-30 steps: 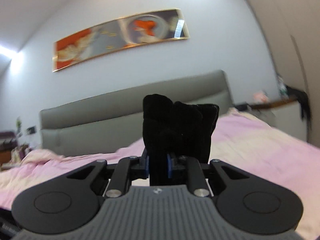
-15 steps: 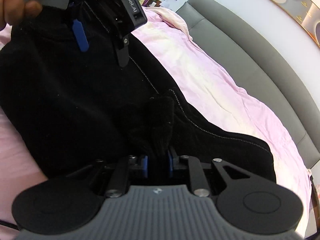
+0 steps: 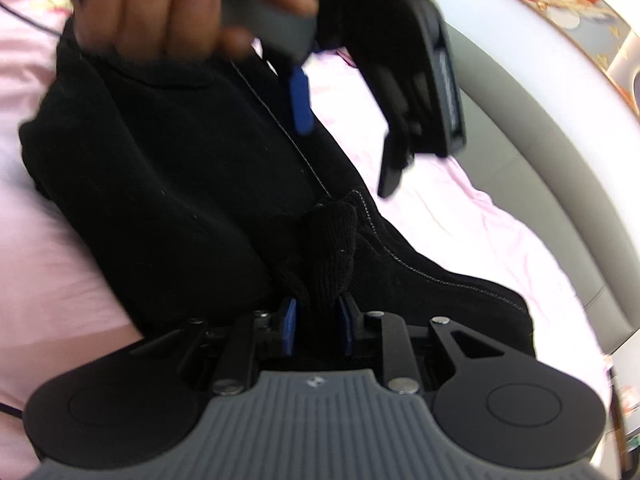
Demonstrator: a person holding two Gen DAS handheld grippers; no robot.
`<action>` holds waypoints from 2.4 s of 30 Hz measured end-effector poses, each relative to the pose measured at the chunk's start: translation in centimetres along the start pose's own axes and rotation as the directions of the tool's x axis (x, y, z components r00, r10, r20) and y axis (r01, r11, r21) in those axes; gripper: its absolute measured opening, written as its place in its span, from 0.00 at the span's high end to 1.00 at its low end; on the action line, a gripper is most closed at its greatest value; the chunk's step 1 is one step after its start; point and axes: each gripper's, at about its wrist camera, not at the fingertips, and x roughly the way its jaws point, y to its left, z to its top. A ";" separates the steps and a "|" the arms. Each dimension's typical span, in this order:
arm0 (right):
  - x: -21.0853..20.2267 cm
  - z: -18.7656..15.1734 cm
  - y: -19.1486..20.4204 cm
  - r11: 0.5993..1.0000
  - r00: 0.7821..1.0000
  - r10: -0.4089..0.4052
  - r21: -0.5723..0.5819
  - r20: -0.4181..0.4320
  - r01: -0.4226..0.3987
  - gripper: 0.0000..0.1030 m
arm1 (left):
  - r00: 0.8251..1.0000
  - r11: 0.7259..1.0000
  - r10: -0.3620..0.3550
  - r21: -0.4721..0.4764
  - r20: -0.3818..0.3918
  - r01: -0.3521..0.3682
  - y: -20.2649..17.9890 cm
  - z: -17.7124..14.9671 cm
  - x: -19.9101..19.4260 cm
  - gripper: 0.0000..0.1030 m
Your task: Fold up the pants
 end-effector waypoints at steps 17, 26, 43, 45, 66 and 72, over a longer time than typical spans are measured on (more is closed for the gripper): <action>-3.9 -5.7 -11.2 0.619 0.983 -0.156 0.766 -0.094 0.172 0.83 | 0.991 0.986 0.101 0.140 -0.086 -0.089 -1.8 -4.2 2.4 0.00; -0.4 -7.9 -11.2 0.637 0.982 -0.080 0.749 -0.172 0.183 0.83 | 0.994 0.986 0.106 0.130 -0.033 -0.101 -2.6 -4.6 1.5 0.00; -4.4 -3.1 -8.4 0.797 0.986 -0.163 0.591 0.013 0.124 0.67 | 0.944 0.859 0.299 -0.469 0.138 -0.203 17.8 -12.7 -17.1 0.00; -4.5 -1.1 -6.8 0.833 0.990 -0.141 0.543 0.026 0.104 0.65 | 0.938 0.826 0.320 -0.524 0.134 -0.206 20.5 -13.8 -18.4 0.00; 2.9 15.9 12.5 0.805 0.979 0.190 0.561 0.068 -0.195 0.65 | 0.926 0.555 0.331 -0.831 0.183 -0.034 30.0 -18.2 -16.0 0.00; 4.7 14.9 13.5 0.788 0.978 0.206 0.590 0.017 -0.177 0.61 | 0.919 0.590 0.258 -0.801 0.300 0.096 30.4 -17.5 -15.2 0.05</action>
